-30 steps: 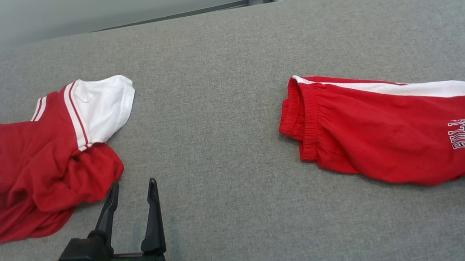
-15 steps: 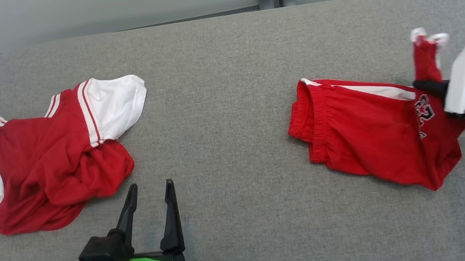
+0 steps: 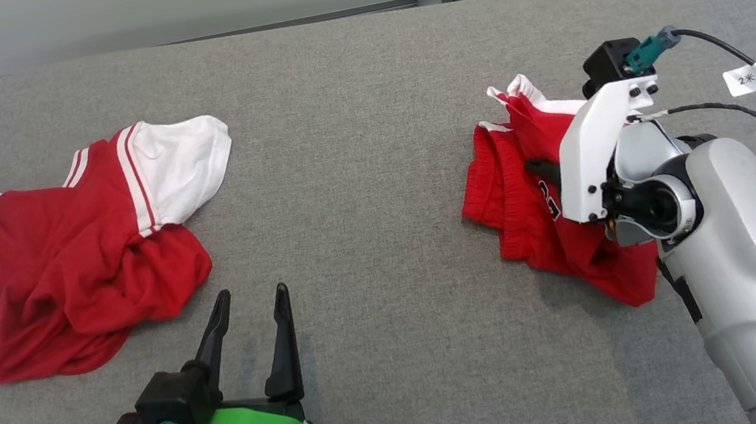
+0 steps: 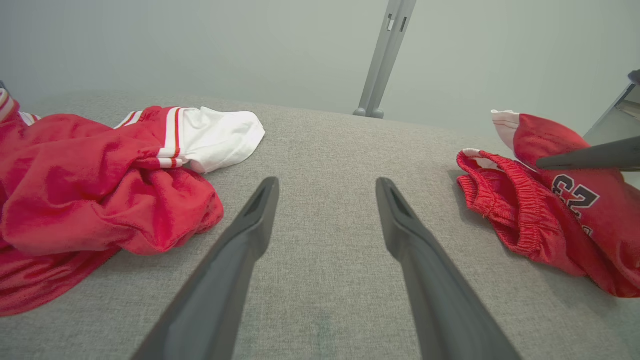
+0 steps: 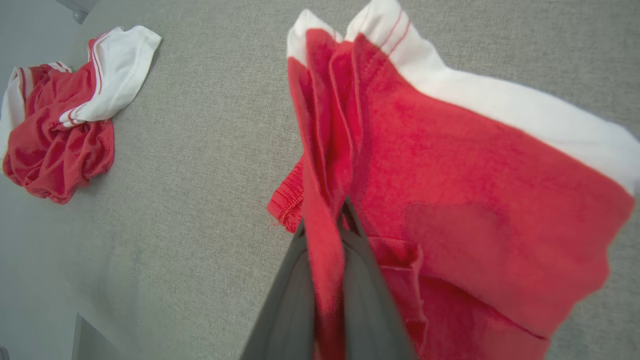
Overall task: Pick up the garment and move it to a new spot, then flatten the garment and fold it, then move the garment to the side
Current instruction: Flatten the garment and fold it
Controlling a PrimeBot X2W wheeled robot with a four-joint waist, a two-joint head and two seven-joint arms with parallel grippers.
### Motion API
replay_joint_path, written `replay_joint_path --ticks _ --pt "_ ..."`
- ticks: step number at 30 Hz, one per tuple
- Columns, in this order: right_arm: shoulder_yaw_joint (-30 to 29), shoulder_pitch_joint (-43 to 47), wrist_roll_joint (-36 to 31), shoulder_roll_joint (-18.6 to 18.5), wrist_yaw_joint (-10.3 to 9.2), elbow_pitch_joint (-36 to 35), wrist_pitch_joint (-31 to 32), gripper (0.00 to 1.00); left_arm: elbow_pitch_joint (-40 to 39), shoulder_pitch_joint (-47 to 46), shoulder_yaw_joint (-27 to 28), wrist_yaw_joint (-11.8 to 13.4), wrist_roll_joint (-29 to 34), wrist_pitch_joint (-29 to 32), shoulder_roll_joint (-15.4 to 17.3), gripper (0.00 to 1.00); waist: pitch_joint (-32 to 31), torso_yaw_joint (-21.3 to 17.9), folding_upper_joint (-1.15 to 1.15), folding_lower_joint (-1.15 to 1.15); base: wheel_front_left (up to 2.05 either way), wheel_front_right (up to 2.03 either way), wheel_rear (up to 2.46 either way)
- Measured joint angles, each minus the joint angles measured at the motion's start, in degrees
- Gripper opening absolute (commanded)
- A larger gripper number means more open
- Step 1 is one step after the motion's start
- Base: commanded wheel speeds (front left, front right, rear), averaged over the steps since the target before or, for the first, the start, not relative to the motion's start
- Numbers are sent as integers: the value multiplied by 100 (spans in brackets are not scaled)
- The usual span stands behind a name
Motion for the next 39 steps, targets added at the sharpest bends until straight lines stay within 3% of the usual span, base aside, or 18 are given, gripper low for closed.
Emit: replay_joint_path --ticks 9,19,20,21,22,28,34,39 --pt "-16 -331 -550 213 0 724 -449 0 197 -119 -54 -122 34 -2 -131 100 32 6 0 0 0 0 0" --pt "382 -609 -214 223 0 1444 -957 0 348 -178 -97 -198 51 -3 -177 100 -68 115 0 0 0 0 0" --pt "399 -634 -178 223 0 1506 -1062 16 361 -178 -99 -203 51 -3 -178 100 -81 123 0 0 0 0 0" --pt "434 -663 -118 219 0 1552 -1157 50 369 -178 -97 -203 51 -3 -179 100 -96 128 0 0 0 0 0" --pt "470 -680 -37 218 0 1588 -1263 100 375 -178 -94 -203 51 -3 -179 100 -113 131 0 0 0 0 0" --pt "875 -751 614 222 0 1591 -1539 100 377 -116 -49 -174 48 -3 -136 100 -211 83 0 0 0 0 0" --pt "962 -584 1024 227 0 953 -1583 100 224 71 26 -55 11 -3 -24 100 -297 -85 0 0 0 0 0" --pt "508 15 1009 -315 0 310 -1324 100 1 197 111 69 5 -3 79 100 -312 -246 0 0 0 0 0"
